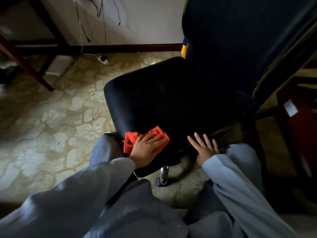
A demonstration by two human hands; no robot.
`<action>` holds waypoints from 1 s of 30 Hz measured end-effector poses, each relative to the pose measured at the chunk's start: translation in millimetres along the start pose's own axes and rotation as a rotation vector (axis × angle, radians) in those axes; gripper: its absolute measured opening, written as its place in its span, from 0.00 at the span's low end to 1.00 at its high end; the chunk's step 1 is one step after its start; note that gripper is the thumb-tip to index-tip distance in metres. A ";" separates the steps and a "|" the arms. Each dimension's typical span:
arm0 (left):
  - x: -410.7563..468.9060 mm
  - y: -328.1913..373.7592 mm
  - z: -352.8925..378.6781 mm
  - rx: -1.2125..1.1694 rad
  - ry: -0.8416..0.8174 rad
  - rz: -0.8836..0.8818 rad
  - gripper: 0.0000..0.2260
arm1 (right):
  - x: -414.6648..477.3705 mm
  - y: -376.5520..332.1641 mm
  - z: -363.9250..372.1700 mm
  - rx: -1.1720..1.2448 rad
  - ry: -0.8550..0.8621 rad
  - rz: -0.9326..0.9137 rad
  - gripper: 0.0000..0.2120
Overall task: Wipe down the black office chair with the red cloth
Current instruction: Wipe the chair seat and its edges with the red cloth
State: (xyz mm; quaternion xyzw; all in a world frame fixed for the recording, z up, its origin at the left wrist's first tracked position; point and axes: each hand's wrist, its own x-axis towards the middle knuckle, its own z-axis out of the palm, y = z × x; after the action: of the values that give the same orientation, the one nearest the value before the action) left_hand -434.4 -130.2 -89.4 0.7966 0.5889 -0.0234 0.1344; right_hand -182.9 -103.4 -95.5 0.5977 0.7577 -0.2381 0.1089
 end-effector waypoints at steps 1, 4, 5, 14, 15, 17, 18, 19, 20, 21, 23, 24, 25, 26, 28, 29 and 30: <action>-6.0 6.8 1.4 -0.012 -0.008 0.038 0.32 | -1.1 1.1 0.8 0.008 0.019 0.013 0.43; -13.1 26.3 0.8 -0.032 -0.044 0.063 0.31 | -4.0 4.7 2.8 0.046 0.067 0.050 0.42; -12.7 34.4 -1.7 -0.074 0.002 0.031 0.29 | -5.5 6.4 3.2 0.069 0.079 0.067 0.41; 29.9 104.9 -0.1 0.099 0.110 0.087 0.21 | -12.4 22.2 6.0 0.097 0.110 0.148 0.35; 31.9 106.4 3.5 0.158 0.057 0.106 0.25 | -13.6 23.4 7.2 0.101 0.092 0.144 0.34; 33.0 105.8 7.2 0.237 0.012 0.127 0.29 | -15.6 23.7 10.0 0.089 0.063 0.128 0.34; 33.1 104.6 8.1 0.264 0.021 0.143 0.29 | -16.2 23.1 11.7 0.075 0.059 0.115 0.34; 33.1 103.5 8.5 0.287 0.039 0.165 0.28 | -16.4 22.4 12.5 0.061 0.058 0.099 0.34; 32.3 102.2 9.2 0.306 0.049 0.190 0.27 | -16.5 21.1 12.5 0.049 0.057 0.086 0.35; 31.5 100.3 10.3 0.319 0.058 0.208 0.26 | -16.4 20.2 12.4 0.040 0.053 0.077 0.35; 29.1 95.7 10.3 0.326 0.056 0.232 0.25 | -16.5 18.8 11.5 0.026 0.035 0.070 0.36; 26.4 94.4 8.9 0.326 0.035 0.237 0.24 | -16.9 18.5 10.8 0.019 0.022 0.065 0.36; 23.4 93.5 7.6 0.312 0.004 0.245 0.25 | -17.3 18.5 10.1 0.018 0.006 0.061 0.36; 21.5 91.4 7.7 0.306 -0.022 0.251 0.26 | -17.6 18.8 9.7 0.021 -0.010 0.055 0.35; 16.6 85.4 5.9 0.347 -0.063 0.256 0.29 | -18.1 19.3 10.2 0.018 -0.034 0.039 0.35; 13.3 82.2 4.4 0.364 -0.070 0.256 0.30 | -18.4 19.6 10.4 0.014 -0.042 0.031 0.35; 9.8 77.6 5.1 0.376 -0.074 0.257 0.31 | -18.7 19.4 10.7 0.013 -0.051 0.027 0.35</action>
State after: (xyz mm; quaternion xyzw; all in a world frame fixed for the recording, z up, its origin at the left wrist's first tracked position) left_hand -357.5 -143.3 -81.8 0.8747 0.4625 -0.1444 0.0070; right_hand -160.7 -121.3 -100.8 0.6022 0.7451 -0.2566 0.1274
